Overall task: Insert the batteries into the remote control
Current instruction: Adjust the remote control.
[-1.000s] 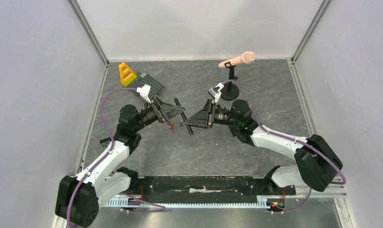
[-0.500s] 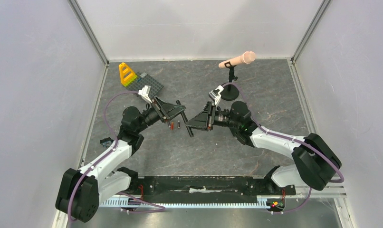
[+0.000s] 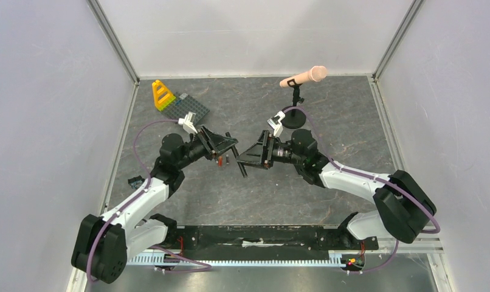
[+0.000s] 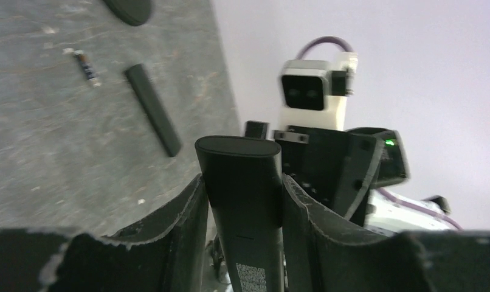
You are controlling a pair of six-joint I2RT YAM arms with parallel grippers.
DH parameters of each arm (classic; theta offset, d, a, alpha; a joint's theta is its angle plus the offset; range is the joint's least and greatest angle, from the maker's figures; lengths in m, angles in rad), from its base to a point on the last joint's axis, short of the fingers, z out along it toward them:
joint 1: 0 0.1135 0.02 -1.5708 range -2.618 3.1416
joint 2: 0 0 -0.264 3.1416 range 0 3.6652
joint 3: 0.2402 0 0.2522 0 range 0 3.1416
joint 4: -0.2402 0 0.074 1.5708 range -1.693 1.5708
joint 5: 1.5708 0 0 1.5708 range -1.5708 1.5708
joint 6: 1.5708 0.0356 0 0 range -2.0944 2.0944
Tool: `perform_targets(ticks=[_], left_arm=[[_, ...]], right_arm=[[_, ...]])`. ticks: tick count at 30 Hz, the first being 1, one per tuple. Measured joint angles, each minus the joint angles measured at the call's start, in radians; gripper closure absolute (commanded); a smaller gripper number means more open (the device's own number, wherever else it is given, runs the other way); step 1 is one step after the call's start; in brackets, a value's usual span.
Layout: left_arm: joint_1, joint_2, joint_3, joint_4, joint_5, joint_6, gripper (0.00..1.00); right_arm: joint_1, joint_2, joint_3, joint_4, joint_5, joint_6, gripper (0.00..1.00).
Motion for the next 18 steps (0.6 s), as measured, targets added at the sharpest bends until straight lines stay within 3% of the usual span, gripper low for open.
perform_targets(ticks=[3,8,13,18], left_arm=[[-0.006,0.000,0.056,-0.168,-0.045,0.092,0.98],[-0.028,0.001,0.195,-0.422,-0.135,0.248,0.98],[-0.065,0.030,0.278,-0.568,-0.203,0.334,0.98],[-0.116,0.078,0.301,-0.663,-0.254,0.364,0.98]], right_arm=[[0.001,-0.005,0.035,-0.125,0.058,-0.110,0.09],[0.007,-0.041,0.106,-0.327,0.199,-0.330,0.08],[0.073,-0.047,0.185,-0.472,0.353,-0.516,0.12],[0.155,-0.027,0.246,-0.540,0.455,-0.618,0.23]])
